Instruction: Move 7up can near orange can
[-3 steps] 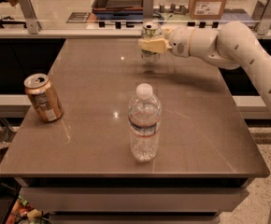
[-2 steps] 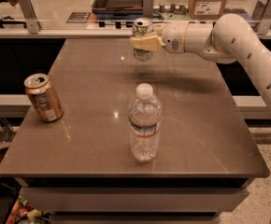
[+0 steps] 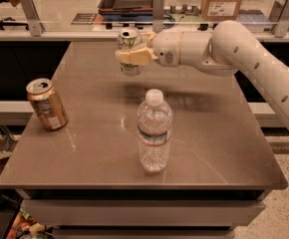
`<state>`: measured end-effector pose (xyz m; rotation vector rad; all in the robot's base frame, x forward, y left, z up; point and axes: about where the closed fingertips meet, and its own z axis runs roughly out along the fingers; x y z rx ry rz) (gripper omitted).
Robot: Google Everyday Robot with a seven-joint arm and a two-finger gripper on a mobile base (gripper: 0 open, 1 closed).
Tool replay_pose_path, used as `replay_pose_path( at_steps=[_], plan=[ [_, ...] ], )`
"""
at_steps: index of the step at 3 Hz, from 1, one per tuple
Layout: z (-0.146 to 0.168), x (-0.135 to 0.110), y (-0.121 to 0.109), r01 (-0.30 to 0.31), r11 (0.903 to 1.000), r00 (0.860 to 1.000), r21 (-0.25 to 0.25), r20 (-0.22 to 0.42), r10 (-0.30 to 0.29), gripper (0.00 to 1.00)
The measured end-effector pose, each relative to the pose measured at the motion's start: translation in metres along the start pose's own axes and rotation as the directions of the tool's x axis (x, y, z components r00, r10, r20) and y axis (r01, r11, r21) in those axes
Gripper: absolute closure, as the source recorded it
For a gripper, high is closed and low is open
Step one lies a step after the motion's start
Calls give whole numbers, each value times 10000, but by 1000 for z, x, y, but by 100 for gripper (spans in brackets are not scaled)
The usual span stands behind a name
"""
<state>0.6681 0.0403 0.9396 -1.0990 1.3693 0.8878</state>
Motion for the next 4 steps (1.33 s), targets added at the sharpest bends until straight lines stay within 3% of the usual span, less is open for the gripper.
replay_pose_path(
  at_steps=[2,4],
  plan=[
    [28,9,60,-340,9968,9994,-725,44,344,100],
    [51,24,107,-535,9933,9986,-1020,-56,532,100]
  ],
)
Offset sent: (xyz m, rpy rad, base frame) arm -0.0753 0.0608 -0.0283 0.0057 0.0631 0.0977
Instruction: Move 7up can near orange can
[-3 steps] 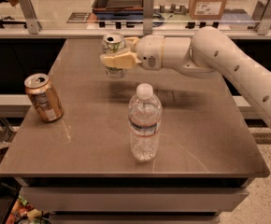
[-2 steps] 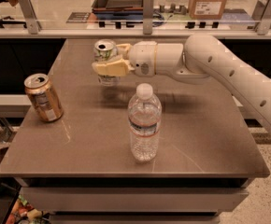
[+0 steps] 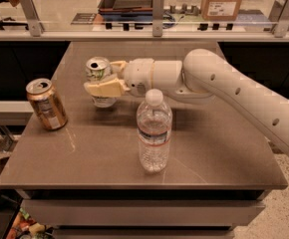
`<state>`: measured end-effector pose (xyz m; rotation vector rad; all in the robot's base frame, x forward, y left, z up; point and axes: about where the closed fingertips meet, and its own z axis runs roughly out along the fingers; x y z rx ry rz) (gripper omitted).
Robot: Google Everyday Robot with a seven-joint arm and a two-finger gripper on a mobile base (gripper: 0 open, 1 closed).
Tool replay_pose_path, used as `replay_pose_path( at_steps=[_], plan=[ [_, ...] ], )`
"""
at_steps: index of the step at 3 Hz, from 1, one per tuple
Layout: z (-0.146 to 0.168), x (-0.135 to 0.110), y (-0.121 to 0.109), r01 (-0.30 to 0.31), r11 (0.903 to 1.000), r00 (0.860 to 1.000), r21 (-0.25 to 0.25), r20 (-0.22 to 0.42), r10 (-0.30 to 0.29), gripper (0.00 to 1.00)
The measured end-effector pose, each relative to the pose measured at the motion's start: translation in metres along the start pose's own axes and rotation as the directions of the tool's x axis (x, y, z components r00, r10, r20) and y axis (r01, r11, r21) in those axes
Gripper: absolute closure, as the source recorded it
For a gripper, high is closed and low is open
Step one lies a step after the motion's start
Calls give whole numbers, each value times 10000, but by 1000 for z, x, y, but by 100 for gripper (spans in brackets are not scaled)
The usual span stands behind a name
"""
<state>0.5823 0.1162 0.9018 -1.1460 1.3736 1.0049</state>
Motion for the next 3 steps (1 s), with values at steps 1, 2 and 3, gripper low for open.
replay_pose_path(
  at_steps=[1,2,3],
  plan=[
    [13,16,13,99,10000,9999,-8,-34,-99,100],
    [27,30,27,223,9996,9996,-151,-163,-225,100],
    [27,26,28,227,9996,9996,-157,-167,-230,83]
  ],
)
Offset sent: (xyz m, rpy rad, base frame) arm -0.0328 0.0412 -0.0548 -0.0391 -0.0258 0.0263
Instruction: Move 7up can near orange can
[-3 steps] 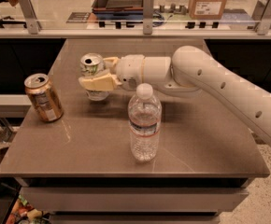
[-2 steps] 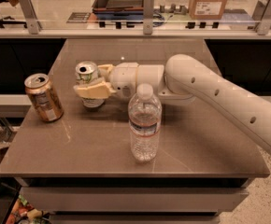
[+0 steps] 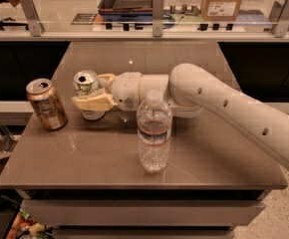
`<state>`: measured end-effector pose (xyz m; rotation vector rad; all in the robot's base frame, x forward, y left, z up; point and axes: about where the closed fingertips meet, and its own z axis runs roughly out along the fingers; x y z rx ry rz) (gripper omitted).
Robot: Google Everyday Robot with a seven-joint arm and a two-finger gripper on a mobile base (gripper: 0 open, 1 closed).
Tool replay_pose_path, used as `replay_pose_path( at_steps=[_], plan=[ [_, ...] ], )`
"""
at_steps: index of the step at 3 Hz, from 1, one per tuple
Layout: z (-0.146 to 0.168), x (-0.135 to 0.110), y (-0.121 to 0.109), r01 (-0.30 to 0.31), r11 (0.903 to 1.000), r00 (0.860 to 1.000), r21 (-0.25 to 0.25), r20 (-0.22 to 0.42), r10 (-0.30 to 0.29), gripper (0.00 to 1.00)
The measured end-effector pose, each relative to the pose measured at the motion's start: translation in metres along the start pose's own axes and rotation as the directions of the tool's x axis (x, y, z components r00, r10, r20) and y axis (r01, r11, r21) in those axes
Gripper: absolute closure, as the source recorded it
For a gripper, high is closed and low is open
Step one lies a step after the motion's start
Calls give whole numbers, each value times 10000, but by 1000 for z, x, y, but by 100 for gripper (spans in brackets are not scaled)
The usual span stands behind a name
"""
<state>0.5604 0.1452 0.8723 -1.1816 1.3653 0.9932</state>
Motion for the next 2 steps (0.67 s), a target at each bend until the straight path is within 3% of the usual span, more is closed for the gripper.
replay_pose_path(
  at_steps=[2],
  plan=[
    [2,-2,2,11,10000,10000,-44,3,-11,36]
  ],
)
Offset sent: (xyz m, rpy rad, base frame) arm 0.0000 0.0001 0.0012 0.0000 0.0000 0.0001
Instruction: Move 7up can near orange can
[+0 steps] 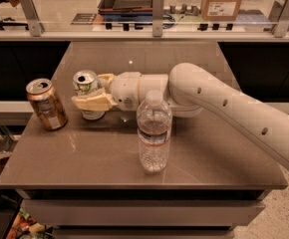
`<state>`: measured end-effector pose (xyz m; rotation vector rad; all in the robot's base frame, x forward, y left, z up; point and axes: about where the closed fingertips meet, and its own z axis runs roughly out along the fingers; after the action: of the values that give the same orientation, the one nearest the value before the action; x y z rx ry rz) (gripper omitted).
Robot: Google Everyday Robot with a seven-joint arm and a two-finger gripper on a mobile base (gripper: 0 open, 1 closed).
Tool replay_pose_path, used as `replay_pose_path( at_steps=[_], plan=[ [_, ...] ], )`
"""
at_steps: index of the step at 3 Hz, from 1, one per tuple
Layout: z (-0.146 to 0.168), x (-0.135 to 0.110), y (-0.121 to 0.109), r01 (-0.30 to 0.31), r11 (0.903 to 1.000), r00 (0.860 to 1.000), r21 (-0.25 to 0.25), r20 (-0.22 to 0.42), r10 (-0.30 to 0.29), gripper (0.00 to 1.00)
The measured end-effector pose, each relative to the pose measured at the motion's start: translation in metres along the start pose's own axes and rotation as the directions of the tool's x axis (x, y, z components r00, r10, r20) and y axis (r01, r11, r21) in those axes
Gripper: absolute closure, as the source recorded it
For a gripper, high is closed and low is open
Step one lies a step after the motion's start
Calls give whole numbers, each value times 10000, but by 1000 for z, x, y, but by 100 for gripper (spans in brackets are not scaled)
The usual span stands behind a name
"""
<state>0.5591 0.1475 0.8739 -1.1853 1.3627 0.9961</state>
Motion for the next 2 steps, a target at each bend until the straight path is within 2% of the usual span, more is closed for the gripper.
replay_pose_path(
  at_steps=[1,2],
  plan=[
    [2,-1,1,9,10000,10000,-37,3,-9,13],
    [3,-1,3,18,10000,10000,-74,5,-18,0]
  ],
)
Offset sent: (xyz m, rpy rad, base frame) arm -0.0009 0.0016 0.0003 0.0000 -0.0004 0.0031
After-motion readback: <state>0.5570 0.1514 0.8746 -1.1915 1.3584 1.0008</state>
